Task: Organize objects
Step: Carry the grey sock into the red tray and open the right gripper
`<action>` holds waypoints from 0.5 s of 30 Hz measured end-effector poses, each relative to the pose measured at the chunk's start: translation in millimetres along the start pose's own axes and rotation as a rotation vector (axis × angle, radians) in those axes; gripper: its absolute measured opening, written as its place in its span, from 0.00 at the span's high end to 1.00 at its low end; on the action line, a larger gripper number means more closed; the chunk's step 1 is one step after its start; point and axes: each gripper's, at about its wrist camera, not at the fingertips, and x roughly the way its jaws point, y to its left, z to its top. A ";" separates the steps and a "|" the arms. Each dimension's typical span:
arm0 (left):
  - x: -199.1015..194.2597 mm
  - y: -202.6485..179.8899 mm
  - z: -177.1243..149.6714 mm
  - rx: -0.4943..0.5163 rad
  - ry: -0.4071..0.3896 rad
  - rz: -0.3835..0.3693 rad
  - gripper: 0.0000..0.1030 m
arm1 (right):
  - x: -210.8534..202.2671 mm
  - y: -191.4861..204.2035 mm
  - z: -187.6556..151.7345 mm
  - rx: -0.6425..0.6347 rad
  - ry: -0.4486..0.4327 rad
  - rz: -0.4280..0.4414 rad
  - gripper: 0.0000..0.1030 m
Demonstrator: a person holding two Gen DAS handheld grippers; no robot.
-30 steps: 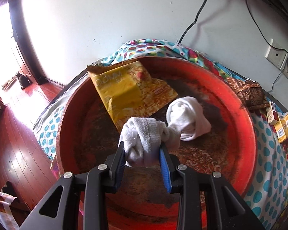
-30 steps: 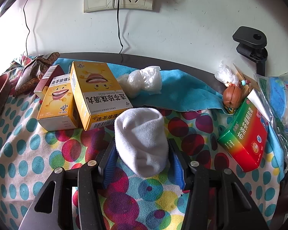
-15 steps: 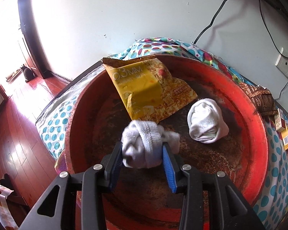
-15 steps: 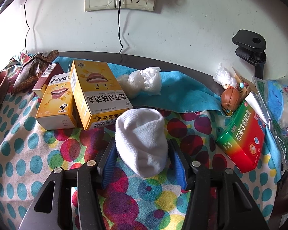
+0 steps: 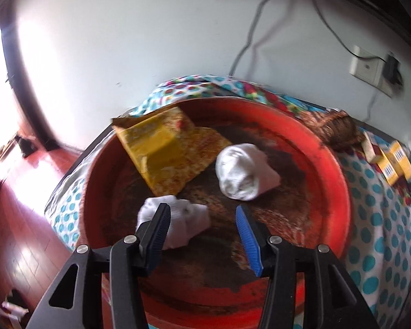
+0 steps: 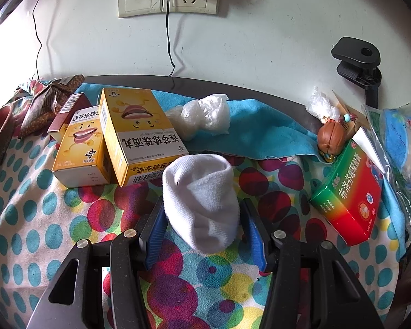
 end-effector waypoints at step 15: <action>-12.3 -42.0 -12.8 0.203 -0.040 -0.160 0.50 | -41.5 -5.2 8.6 0.070 -0.040 0.016 0.60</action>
